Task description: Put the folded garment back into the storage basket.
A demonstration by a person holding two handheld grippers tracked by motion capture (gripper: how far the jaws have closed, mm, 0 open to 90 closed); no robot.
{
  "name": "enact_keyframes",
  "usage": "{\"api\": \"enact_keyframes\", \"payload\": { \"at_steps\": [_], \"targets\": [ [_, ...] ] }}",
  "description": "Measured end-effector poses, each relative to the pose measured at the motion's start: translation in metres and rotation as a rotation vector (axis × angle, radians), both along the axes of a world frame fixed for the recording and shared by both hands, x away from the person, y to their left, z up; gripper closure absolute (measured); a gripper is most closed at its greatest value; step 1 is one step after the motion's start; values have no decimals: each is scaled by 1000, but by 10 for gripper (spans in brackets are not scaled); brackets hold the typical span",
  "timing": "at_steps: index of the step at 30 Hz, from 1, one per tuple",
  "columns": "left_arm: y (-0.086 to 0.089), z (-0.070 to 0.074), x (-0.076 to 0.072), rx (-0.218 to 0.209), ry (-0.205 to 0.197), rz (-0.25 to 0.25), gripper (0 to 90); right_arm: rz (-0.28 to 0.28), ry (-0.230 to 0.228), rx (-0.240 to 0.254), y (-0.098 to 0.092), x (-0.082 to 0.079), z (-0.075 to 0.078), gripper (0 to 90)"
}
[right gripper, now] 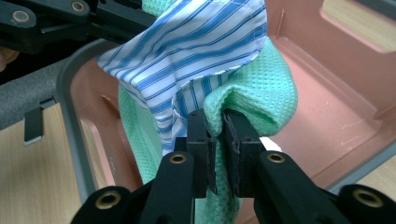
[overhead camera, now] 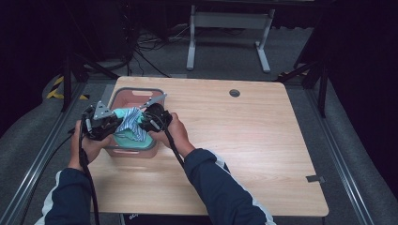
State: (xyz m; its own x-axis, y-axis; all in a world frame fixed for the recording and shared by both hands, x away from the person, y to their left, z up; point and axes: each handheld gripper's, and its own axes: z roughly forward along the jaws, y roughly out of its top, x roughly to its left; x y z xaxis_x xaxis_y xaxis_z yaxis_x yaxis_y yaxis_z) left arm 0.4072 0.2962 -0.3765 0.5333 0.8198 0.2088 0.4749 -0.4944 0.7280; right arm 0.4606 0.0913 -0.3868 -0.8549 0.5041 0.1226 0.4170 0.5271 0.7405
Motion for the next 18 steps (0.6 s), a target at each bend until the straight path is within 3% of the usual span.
{"api": "enact_keyframes", "payload": {
  "at_steps": [18],
  "targets": [
    [-5, -9, 5, 42, 40, 5, 786, -15, -4, -51, -1, 2, -7, 759]
  ]
}}
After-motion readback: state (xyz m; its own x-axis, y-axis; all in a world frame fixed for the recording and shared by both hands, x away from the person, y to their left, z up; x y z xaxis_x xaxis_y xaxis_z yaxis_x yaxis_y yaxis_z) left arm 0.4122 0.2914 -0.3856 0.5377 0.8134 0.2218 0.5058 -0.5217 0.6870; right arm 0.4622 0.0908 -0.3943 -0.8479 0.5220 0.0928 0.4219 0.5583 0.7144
